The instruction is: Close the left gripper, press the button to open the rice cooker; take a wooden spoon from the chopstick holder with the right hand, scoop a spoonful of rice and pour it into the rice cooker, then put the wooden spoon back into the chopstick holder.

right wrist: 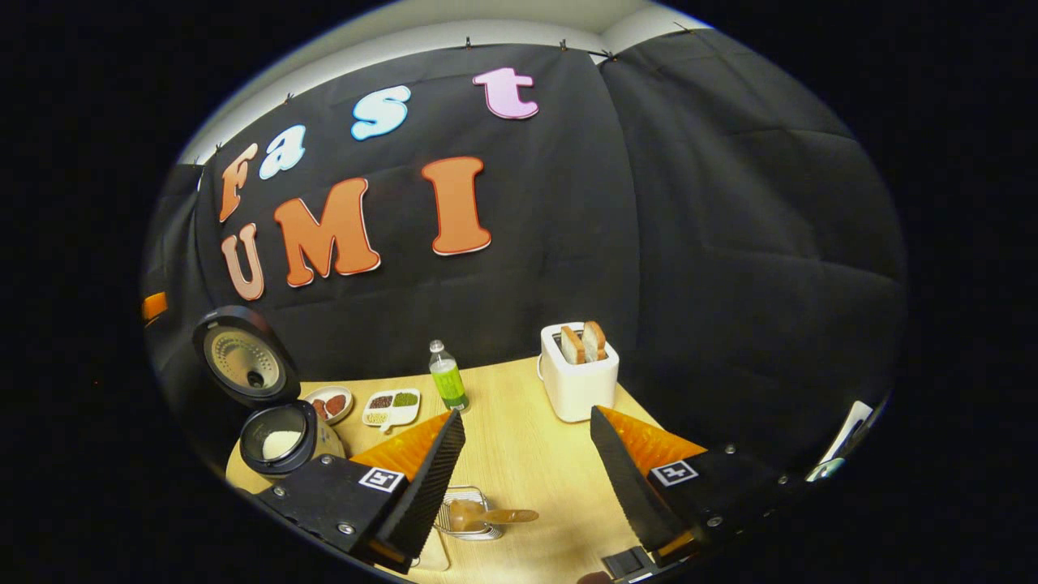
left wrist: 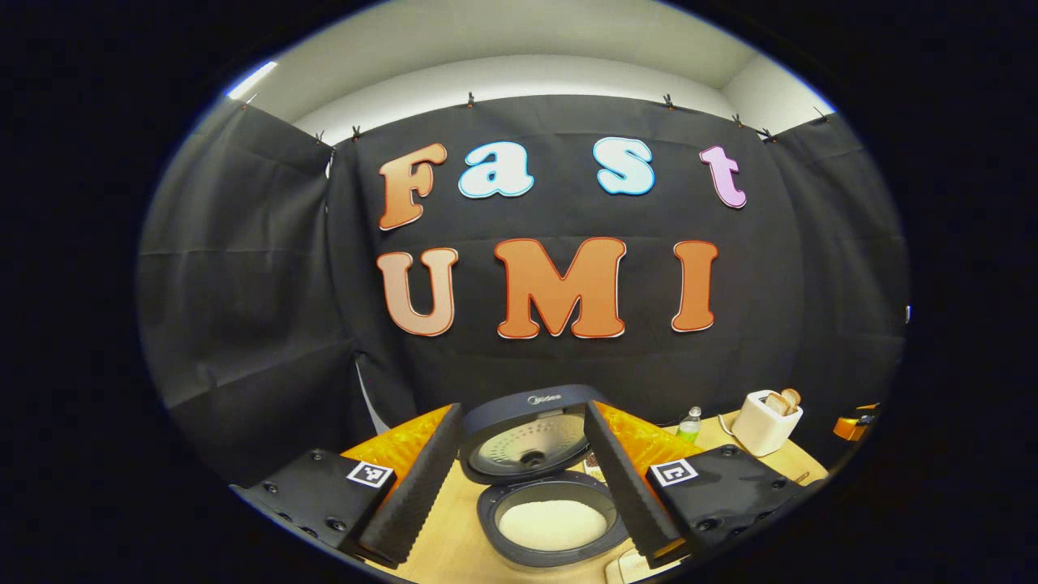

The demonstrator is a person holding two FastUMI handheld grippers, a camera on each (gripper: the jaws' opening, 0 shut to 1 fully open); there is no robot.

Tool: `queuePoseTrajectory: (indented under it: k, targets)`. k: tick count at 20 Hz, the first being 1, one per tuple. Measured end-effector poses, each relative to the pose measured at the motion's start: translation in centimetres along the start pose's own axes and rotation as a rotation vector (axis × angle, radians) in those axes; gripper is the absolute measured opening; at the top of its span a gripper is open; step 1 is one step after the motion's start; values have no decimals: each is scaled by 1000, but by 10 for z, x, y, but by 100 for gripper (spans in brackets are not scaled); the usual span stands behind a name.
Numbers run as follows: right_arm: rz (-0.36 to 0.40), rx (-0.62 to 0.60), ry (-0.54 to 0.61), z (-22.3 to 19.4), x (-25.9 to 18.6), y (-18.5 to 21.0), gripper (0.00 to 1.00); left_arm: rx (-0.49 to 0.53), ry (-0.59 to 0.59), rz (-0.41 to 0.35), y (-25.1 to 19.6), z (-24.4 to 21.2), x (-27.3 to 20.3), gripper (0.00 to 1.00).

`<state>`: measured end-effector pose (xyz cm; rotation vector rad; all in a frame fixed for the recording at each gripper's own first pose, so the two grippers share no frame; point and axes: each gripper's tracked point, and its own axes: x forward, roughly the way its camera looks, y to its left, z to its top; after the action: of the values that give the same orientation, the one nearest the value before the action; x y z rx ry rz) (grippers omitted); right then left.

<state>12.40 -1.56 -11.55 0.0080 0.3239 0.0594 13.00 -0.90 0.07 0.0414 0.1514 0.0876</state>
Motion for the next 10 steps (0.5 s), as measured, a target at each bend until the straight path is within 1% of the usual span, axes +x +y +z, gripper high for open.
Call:
queuePoseTrajectory:
  k: [3,5,7,8,9,10]
  targets:
    - [-2,-10,-54,22,-8,2,95,-15,-10,-41,-22,24,39,97]
    - [5,-3,-50,25,-11,5,95,-23,-12,-31,-22,31,69,97]
    - [7,-2,-57,27,-15,7,95,-3,1,-21,-22,30,101,97]
    - [9,-3,-57,27,-16,8,95,10,11,-2,-16,29,116,99]
    - [8,-6,-52,26,-16,8,95,15,20,-8,-18,25,129,100]
    - [-1,-11,-46,25,-16,7,95,12,34,-6,-17,19,141,97]
